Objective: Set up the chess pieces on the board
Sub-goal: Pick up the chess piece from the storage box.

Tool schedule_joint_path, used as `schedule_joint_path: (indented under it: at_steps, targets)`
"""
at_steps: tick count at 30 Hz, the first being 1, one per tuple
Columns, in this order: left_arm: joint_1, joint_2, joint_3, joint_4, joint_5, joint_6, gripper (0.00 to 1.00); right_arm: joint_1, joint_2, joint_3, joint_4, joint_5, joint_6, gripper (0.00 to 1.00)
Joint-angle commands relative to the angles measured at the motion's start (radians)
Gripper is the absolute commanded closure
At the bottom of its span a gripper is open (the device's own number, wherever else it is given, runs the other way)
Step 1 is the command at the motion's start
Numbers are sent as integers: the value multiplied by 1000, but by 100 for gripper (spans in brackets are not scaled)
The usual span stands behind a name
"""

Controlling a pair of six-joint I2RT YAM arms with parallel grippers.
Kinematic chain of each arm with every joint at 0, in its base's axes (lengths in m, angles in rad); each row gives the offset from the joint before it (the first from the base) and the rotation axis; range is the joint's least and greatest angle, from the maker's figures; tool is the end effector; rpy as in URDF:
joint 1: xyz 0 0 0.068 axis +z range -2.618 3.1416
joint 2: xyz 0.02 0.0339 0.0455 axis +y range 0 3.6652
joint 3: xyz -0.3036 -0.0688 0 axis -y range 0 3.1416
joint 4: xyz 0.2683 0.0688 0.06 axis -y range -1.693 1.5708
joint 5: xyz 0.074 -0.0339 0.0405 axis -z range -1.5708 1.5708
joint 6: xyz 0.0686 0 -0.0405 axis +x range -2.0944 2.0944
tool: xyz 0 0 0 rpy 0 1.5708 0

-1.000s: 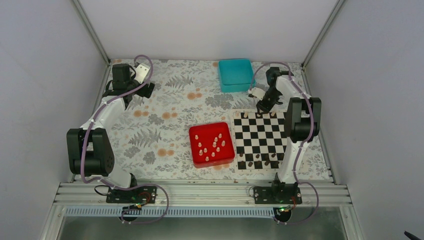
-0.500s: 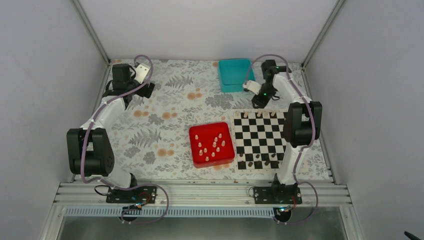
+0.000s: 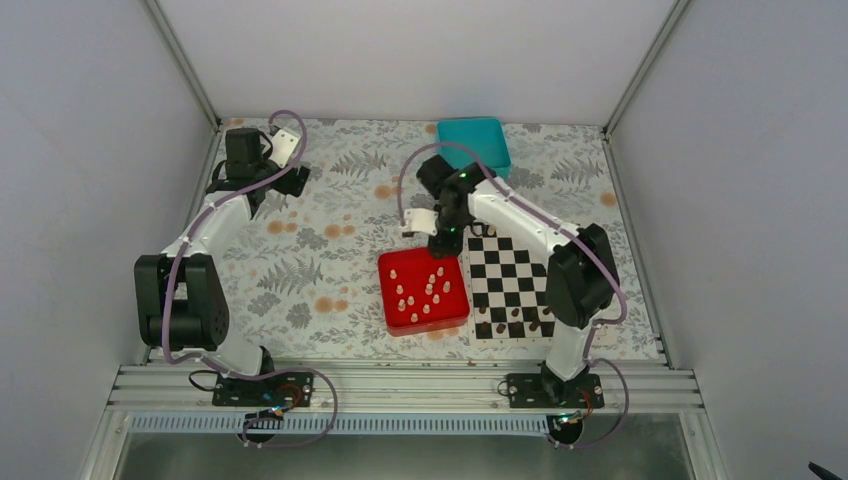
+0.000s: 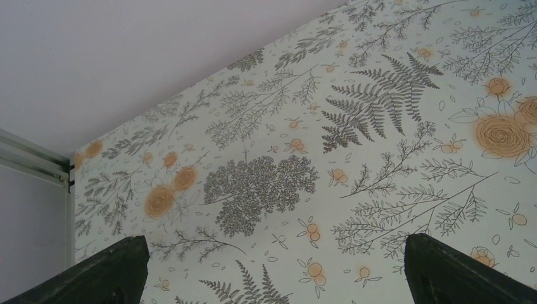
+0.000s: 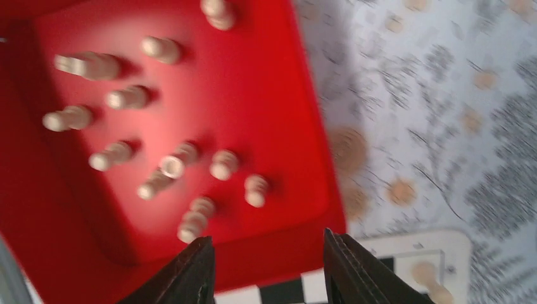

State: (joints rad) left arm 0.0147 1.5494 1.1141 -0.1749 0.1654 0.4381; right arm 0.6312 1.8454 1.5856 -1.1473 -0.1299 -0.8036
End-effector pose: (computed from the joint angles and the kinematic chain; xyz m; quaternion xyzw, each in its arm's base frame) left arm 0.3983 -0.0054 0.2771 0.2230 0.8561 0.0320 0.4652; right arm 0.3178 0.2433 0.2547 -0.6578 0.7459 0.0574 0.0868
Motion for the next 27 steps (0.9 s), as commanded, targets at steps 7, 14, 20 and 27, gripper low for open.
schedule_joint_path:
  at_steps: [7,14,20,27]
  targets:
    - [-1,7,5,10,-3,14,0,148,45,-65,2,-55,56,55]
    - [-1,2,1,11,6,16,0,181,58,-124,37,-45,74,55]
    - [0,-3,-1,11,6,17,0,192,64,-153,66,-44,79,54]
    - [0,-6,-2,9,10,17,0,191,82,-183,105,-10,80,54]
